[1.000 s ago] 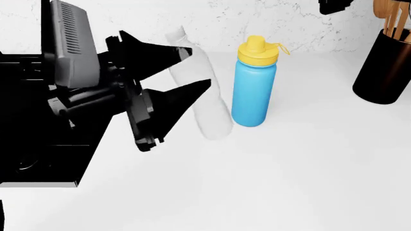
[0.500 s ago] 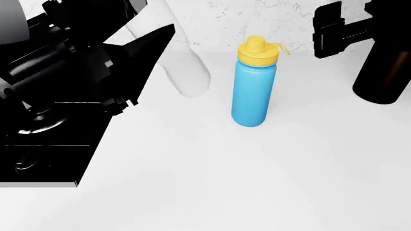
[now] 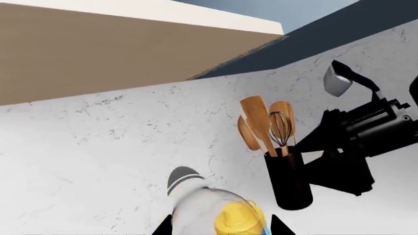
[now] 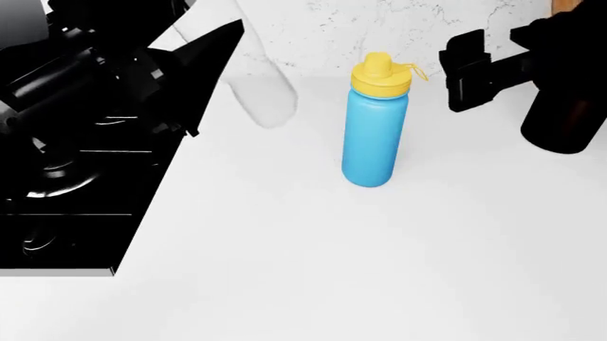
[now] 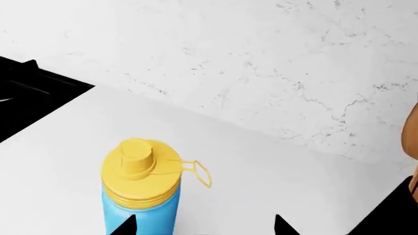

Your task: Move the drinks to the dining counter.

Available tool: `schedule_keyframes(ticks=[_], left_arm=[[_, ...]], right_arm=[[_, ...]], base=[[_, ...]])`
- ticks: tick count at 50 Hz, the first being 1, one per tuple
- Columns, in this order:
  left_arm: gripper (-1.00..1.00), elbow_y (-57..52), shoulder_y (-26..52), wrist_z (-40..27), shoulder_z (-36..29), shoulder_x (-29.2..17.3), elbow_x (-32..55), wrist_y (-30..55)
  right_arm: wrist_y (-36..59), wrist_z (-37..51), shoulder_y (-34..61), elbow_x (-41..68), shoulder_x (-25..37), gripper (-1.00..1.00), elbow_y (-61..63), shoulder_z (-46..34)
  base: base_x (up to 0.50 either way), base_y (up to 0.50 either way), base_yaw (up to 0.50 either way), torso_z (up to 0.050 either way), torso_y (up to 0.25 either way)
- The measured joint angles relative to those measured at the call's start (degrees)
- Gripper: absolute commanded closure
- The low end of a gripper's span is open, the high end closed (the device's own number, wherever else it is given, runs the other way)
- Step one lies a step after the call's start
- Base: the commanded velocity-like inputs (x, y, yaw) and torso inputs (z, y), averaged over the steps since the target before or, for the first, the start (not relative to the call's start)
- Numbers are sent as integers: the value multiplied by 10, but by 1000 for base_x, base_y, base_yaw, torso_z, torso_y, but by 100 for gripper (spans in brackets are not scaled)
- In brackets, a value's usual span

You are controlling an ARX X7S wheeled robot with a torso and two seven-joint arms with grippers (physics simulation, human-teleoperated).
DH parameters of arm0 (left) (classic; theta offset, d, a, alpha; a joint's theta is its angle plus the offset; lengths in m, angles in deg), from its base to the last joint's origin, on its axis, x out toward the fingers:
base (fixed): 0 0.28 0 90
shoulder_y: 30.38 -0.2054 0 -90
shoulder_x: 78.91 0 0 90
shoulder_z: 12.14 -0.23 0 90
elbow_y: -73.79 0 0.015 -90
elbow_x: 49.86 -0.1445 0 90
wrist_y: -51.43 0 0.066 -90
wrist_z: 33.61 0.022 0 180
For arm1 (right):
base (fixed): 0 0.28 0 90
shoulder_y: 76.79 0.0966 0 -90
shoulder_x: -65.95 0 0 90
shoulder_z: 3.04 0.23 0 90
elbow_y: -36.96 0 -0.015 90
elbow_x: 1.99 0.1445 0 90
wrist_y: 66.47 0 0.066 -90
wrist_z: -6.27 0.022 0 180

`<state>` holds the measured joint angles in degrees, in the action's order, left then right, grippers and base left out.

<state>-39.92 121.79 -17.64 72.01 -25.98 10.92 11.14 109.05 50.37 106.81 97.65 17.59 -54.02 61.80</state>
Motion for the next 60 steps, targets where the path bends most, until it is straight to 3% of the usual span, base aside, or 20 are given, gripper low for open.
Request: schedule_keyframes(ticks=[34,60], left_arm=[[100,9,-20,10,3,-9,-7,-17],[100,13,-30,20,-3,-10,-12,-28]], right_arm=[[-49,-141,-9,-125,-52,-100,-10,-88],[-83,-196,-30,-168,-60,-100,-24,-123]], base=[[0,0,0,0,0],[0,0,0,0,1]])
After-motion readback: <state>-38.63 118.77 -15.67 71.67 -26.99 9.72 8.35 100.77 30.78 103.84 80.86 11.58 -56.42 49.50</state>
